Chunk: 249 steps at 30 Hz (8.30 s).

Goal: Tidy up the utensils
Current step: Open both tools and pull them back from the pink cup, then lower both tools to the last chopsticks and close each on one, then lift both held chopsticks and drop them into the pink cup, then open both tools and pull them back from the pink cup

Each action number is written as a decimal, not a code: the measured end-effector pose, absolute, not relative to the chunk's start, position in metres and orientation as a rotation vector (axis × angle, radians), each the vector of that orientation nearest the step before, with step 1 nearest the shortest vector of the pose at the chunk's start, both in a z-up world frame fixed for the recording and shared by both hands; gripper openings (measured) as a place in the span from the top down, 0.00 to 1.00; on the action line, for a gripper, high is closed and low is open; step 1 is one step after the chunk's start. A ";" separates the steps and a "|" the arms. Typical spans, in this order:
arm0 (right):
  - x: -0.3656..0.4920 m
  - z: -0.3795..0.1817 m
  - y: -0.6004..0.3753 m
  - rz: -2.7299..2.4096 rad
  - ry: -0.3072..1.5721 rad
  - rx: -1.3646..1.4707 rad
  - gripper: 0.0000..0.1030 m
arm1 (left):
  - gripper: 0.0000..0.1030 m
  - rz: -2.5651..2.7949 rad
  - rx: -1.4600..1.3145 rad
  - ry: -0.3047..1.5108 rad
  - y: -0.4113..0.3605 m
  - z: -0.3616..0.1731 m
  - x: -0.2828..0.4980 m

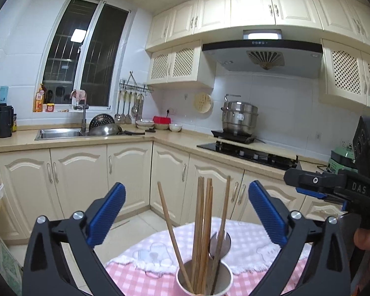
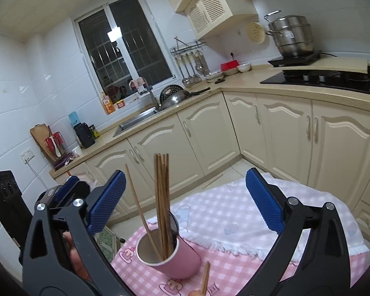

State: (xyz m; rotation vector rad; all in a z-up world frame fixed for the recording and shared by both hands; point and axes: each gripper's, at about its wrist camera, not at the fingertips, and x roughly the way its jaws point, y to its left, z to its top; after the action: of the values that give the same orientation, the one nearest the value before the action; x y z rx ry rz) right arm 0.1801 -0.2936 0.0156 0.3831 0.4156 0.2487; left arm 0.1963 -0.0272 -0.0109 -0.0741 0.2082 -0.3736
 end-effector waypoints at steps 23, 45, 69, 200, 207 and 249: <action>0.130 0.001 -0.308 0.224 0.541 0.339 0.06 | 0.05 -0.365 0.010 0.305 -0.028 -0.016 0.135; 0.114 -0.064 -0.306 0.240 0.744 0.314 0.06 | 0.05 -0.413 0.014 0.473 -0.035 -0.073 0.117; 0.102 -0.163 -0.251 0.336 1.029 0.076 0.06 | 0.05 -0.374 0.136 0.721 -0.047 -0.165 0.104; 0.232 0.002 -0.233 0.365 0.277 0.293 0.93 | 0.89 -0.490 -0.227 0.131 -0.054 -0.016 0.249; 0.212 -0.004 -0.267 0.283 0.290 0.385 0.20 | 0.17 -0.425 -0.276 0.124 -0.024 -0.023 0.232; 0.116 -0.035 -0.303 0.203 0.552 0.289 0.07 | 0.05 -0.275 -0.096 0.423 -0.026 -0.044 0.120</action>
State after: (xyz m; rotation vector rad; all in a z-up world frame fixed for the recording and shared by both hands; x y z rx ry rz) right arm 0.1157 -0.3025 -0.0349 0.2891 0.5522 0.2031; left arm 0.1197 -0.0257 -0.0441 -0.0961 0.4228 -0.2750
